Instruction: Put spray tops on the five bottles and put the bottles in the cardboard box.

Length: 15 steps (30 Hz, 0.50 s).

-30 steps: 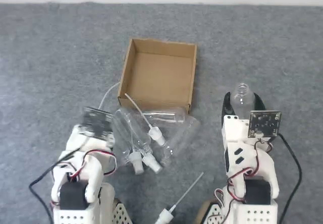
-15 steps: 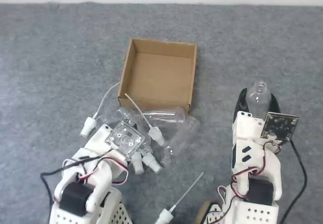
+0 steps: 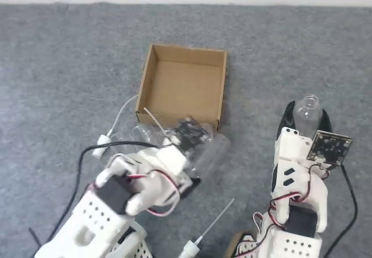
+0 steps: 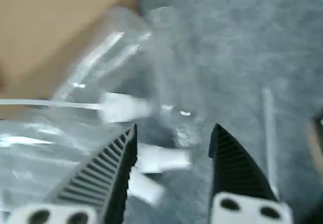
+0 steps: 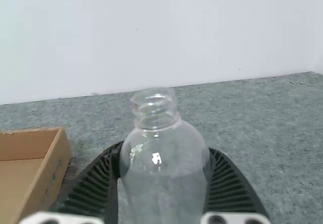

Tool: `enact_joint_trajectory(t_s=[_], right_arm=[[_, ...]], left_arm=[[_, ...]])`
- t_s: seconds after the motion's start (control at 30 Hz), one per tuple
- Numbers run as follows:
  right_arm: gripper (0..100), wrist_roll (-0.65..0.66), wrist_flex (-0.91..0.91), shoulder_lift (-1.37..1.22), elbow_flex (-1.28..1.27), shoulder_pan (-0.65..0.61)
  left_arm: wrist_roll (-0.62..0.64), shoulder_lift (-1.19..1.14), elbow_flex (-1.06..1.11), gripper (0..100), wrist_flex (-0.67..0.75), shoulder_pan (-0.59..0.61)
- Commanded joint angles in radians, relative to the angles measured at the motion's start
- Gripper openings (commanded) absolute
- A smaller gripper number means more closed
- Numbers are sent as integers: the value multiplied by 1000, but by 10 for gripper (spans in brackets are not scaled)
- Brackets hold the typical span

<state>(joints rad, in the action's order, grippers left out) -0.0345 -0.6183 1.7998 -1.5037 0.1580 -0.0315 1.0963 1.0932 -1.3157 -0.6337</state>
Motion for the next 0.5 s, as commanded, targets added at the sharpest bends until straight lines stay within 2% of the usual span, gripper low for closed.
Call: enact_joint_trajectory(t_s=[0.0, 0.13, 0.47], right_arm=[[83, -9, 33, 16, 15, 16], [83, -8, 33, 16, 15, 16], [83, -5, 33, 16, 15, 16]], left_arm=[[46, -75, -61, 225, 48, -92], [81, -158, -61, 225, 69, -172], [213, -396, -61, 225, 227, -333]])
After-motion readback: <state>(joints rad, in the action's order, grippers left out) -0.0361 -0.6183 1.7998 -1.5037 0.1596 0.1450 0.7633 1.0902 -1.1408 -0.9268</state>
